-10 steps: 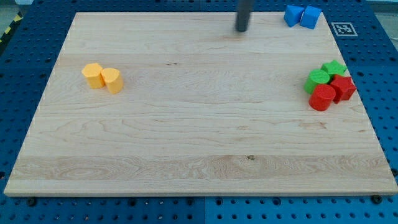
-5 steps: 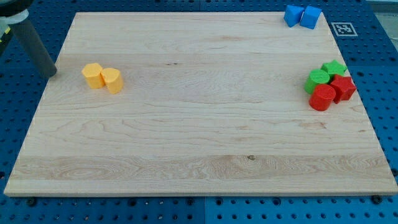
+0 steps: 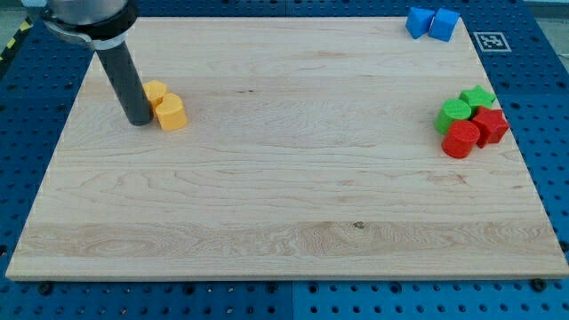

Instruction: Move the yellow hexagon left of blue triangle

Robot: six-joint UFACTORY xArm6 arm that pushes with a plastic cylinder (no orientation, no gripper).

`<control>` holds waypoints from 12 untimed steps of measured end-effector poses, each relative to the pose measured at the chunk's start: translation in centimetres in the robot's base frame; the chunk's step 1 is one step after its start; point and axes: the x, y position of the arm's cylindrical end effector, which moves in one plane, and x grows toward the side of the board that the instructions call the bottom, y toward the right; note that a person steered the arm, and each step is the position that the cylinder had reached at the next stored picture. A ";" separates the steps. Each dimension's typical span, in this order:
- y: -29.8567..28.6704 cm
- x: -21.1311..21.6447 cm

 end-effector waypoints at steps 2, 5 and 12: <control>-1.2 -1.8; -0.2 -3.5; 16.4 -12.6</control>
